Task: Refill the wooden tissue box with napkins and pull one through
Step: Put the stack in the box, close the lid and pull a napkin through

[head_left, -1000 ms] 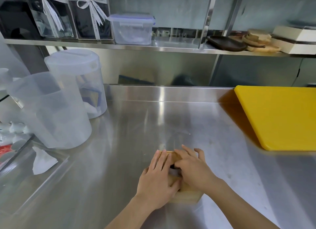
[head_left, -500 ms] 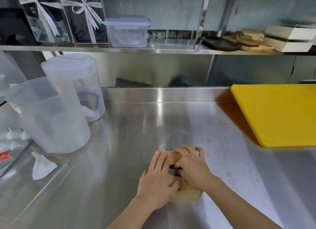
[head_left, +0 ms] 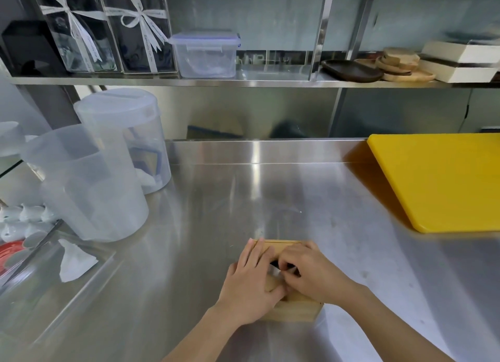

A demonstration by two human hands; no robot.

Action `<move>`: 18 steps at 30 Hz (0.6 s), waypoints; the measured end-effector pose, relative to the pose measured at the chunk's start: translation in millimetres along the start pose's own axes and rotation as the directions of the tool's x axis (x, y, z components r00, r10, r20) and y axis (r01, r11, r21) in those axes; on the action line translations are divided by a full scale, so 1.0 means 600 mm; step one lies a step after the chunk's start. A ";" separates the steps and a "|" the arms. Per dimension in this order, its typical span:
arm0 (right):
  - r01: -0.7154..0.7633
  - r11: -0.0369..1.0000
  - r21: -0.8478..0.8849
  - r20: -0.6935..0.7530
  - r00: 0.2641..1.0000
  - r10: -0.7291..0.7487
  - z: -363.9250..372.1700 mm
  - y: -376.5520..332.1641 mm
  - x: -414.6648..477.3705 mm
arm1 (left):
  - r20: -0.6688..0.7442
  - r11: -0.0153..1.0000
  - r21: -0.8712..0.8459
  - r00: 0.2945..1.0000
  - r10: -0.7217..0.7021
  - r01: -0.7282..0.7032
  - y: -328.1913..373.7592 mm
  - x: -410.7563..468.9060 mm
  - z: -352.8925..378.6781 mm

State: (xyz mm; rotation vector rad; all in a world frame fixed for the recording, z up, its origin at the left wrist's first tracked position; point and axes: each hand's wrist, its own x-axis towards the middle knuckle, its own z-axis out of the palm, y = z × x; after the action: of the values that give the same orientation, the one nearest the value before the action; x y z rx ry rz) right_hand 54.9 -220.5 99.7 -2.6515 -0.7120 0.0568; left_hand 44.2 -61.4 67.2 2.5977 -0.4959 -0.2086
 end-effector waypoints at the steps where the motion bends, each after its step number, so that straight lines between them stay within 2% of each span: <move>1: 0.000 1.000 0.020 0.020 1.000 0.000 -0.002 -0.003 -0.003 | 0.003 0.999 -0.040 1.000 0.016 -0.015 -0.003 0.002 -0.003; 4: 0.006 0.999 0.050 0.022 1.000 -0.008 0.000 -0.002 -0.007 | -0.044 0.986 -0.157 0.998 0.051 -0.058 -0.007 0.011 -0.012; 9: 0.001 0.996 0.088 -0.013 1.000 0.000 0.006 0.001 -0.008 | -0.128 0.985 -0.140 0.988 0.088 -0.106 -0.011 0.024 -0.016; 13: -0.043 0.992 0.120 0.056 0.998 0.037 -0.001 0.011 -0.005 | -0.152 0.962 -0.250 0.986 0.074 -0.111 -0.007 0.019 -0.012; 18: -0.017 0.989 0.149 -0.057 0.998 0.026 0.004 0.009 0.002 | -0.182 0.964 -0.186 0.970 0.158 -0.192 -0.001 0.013 -0.009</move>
State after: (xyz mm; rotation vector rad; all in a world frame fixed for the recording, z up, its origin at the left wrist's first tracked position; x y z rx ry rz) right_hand 58.3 -223.5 95.5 -2.5077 -0.6341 0.0360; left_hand 52.7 -61.3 71.3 2.3329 -0.6080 0.0172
